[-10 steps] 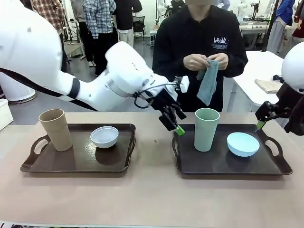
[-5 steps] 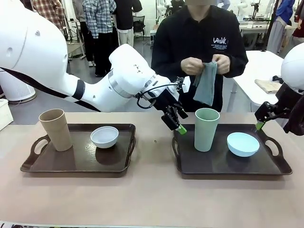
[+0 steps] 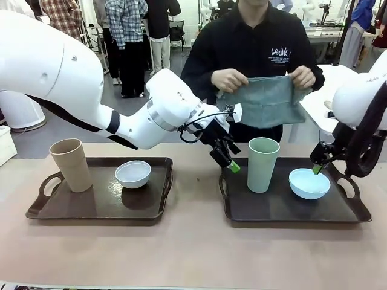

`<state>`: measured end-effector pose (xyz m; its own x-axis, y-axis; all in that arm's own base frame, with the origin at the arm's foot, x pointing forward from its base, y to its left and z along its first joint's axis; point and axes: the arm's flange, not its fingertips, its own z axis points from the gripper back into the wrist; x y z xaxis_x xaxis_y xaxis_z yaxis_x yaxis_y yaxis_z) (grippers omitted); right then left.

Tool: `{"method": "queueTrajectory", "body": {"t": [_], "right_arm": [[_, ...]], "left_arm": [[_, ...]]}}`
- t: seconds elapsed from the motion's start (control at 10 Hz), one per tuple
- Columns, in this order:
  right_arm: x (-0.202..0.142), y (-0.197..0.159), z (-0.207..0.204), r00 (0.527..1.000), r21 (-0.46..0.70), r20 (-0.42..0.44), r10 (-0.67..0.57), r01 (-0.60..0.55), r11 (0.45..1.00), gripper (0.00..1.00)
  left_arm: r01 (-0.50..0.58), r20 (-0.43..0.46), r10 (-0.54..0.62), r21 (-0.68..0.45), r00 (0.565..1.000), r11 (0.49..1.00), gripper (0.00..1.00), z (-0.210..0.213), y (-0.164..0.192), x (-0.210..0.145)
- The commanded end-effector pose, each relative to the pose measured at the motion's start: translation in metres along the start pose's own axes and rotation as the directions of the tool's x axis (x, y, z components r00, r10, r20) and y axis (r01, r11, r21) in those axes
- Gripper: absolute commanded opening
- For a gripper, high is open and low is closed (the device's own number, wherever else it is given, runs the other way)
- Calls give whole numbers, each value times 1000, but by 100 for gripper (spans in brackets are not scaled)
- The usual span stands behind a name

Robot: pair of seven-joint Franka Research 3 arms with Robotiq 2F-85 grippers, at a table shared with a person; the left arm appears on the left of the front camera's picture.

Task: Set up a tray with a mat and arrange the tableware.
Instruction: Pick up the Picnic Bowl and Reusable plastic cup from the Handle tray in front of the human's position and hold them in the air.

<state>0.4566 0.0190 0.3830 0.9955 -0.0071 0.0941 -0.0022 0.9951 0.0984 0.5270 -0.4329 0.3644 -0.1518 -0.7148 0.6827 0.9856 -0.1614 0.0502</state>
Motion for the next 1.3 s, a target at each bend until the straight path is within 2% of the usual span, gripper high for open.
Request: {"method": "queueTrajectory", "body": {"t": [0.0, 0.3, 0.5, 0.8, 1.1, 1.2], "right_arm": [[17, 4, -12, 999, -49, -33, -36, 34, 998, 100], [26, -3, -26, 997, -62, -45, -61, 58, 996, 100], [29, -9, -34, 996, -61, -53, -67, 63, 996, 100], [32, -9, -45, 996, -43, -72, -49, 46, 998, 100], [30, -10, -51, 997, -14, -80, 5, -6, 1000, 100], [29, -10, -51, 996, -19, -88, 27, -28, 999, 42]], "left_arm": [[51, 6, -51, 6, 999, 999, 100, -20, 7, 12], [34, 24, -33, -39, 999, 999, 100, -42, 17, 21], [57, -2, -57, -32, 998, 998, 100, -51, 20, 21], [43, 48, -39, -77, 998, 996, 100, -66, 23, 26], [-62, 109, 74, -114, 991, 992, 100, -69, 25, 24], [-70, 115, 82, -99, 990, 993, 92, -69, 26, 21]]}}
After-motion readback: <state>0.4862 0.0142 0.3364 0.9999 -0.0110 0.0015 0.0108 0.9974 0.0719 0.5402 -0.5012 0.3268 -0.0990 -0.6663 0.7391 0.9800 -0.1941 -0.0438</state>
